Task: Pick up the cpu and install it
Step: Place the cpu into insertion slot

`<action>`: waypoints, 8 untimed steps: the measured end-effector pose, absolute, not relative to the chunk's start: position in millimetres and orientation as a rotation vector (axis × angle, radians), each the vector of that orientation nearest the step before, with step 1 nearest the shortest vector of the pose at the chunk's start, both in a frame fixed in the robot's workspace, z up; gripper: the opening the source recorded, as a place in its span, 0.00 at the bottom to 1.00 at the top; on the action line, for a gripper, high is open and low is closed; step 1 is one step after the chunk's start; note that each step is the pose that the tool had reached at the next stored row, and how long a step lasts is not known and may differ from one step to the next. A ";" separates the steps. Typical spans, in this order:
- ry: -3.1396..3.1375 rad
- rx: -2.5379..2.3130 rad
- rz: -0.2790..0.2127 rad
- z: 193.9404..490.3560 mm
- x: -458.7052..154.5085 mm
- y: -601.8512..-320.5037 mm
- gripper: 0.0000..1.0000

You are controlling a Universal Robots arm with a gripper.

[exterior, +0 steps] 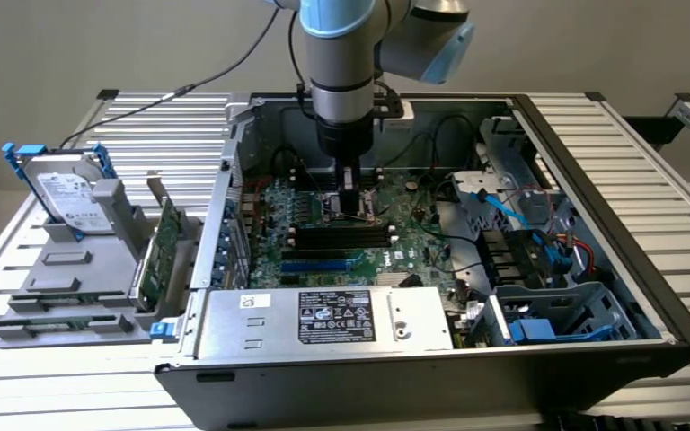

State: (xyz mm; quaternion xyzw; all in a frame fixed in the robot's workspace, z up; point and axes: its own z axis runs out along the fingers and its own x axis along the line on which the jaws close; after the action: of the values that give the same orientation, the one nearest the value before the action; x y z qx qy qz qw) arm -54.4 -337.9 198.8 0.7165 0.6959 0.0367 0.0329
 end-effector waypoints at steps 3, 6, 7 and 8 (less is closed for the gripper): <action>2.141 2.204 0.110 200.2 -54.3 -337.8 0.62; 2.140 2.204 0.110 202.1 -54.4 -337.8 0.62; 2.140 2.204 0.110 202.8 -54.4 -337.8 0.62; 2.140 2.204 0.110 203.7 -54.4 -337.8 0.62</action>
State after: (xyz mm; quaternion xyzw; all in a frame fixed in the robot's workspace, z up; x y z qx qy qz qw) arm -54.4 -337.8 203.7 0.7164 0.6959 0.0359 0.0338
